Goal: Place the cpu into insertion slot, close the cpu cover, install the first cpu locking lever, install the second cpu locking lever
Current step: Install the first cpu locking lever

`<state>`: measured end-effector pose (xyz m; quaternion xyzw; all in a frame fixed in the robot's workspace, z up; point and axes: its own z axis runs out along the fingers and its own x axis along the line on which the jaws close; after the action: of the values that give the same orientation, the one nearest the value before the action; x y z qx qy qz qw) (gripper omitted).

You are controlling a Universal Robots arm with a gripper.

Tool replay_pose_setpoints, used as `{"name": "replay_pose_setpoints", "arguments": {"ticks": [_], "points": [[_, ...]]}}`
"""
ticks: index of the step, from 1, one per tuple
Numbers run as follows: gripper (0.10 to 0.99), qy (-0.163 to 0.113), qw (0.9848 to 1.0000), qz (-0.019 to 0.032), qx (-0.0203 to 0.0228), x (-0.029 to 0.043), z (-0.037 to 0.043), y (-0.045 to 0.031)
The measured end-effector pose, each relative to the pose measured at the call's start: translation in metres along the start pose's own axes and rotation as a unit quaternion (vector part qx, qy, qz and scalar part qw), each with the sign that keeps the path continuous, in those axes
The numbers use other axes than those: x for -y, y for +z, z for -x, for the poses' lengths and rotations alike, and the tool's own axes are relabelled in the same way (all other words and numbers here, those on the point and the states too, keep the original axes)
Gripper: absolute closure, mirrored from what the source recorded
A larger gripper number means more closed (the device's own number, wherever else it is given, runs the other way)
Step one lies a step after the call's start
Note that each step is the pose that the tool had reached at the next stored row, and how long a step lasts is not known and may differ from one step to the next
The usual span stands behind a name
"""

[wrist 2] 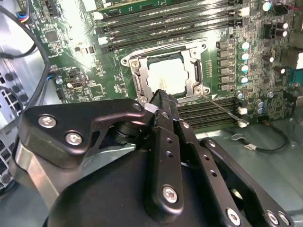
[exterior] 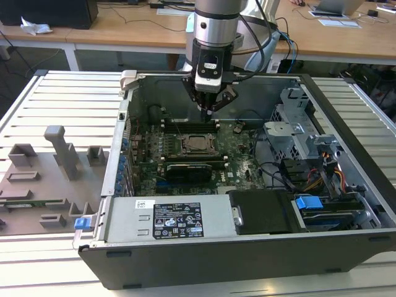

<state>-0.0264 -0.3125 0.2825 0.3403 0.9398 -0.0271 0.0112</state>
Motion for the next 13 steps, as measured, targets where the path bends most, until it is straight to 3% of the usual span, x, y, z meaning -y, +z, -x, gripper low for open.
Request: {"name": "replay_pose_setpoints", "arguments": {"ticks": [6,13], "points": [[0.98,-0.035,0.9994,0.0014,0.0015,0.0,0.0,0.0],[0.98,-0.089,0.996,0.0035,0.0039,0.0,0.0,0.0]]}}
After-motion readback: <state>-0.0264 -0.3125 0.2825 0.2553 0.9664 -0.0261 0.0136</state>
